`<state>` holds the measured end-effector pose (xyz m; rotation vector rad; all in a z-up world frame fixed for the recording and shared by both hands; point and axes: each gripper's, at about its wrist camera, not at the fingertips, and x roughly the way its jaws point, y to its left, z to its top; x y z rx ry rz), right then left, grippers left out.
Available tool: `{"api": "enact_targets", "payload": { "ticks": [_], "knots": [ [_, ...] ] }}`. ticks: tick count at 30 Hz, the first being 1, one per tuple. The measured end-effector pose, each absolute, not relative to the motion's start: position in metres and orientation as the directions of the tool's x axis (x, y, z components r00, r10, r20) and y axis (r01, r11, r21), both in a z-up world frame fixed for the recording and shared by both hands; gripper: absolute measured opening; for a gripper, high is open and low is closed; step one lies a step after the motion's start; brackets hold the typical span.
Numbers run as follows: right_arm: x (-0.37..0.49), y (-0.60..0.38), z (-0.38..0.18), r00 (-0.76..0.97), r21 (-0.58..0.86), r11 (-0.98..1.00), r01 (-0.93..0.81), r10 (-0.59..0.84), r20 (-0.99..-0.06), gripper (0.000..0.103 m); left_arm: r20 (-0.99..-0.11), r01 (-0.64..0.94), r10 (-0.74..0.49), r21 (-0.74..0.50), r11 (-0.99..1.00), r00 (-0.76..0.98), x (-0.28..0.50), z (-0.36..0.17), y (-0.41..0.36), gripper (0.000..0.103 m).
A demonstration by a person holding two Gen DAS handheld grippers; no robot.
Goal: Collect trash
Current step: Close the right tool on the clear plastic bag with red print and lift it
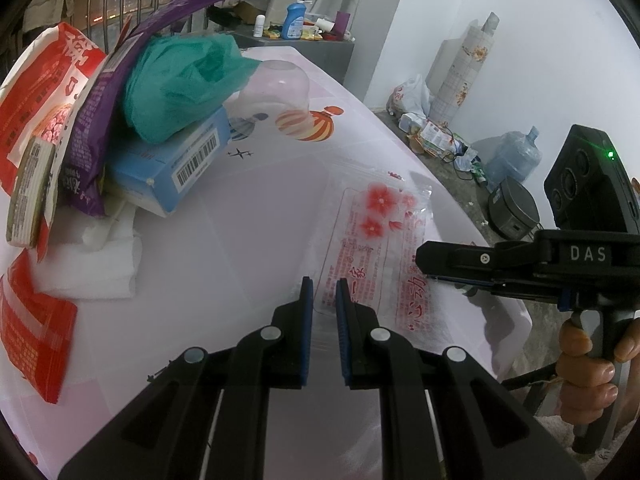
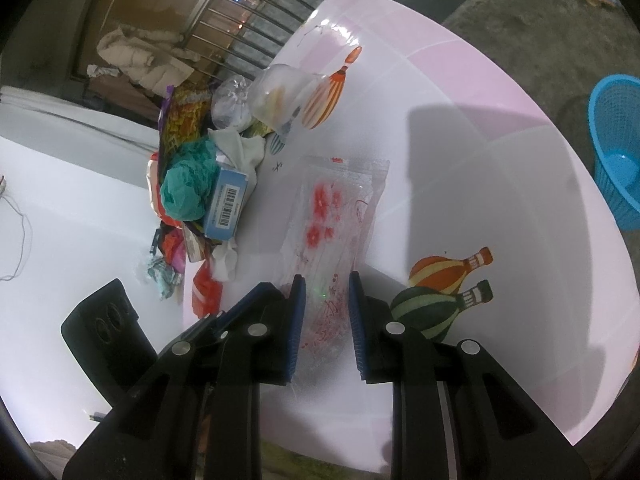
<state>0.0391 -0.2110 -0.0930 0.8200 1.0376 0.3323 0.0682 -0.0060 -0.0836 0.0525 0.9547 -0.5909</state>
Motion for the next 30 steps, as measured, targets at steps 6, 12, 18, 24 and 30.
{"api": "enact_targets", "payload": {
  "ticks": [6,12,18,24,30],
  "knots": [
    [0.039,-0.211,-0.093,0.493,0.737,0.665,0.126,0.603,-0.628,0.022,-0.780,0.497,-0.451,-0.211,0.841,0.433,0.068,-0.084,-0.006,0.011],
    [0.040,-0.212,-0.093,0.493,0.743,0.657,0.127,0.608,-0.622,0.022,-0.780,0.497,-0.452,-0.211,0.842,0.434,0.068,-0.083,-0.006,0.011],
    [0.039,-0.213,-0.092,0.504,0.818,0.568,0.089,0.683,-0.529,0.024,-0.778,0.498,-0.454,-0.213,0.841,0.434,0.068,-0.083,-0.006,0.011],
    [0.043,-0.207,-0.091,0.502,0.799,0.593,0.095,0.665,-0.553,0.024,-0.777,0.501,-0.458,-0.215,0.838,0.432,0.070,-0.082,-0.006,0.011],
    [0.042,-0.220,-0.082,0.550,0.766,0.634,0.105,0.604,-0.576,0.024,-0.776,0.500,-0.460,-0.218,0.838,0.432,0.070,-0.083,-0.006,0.011]
  ]
}}
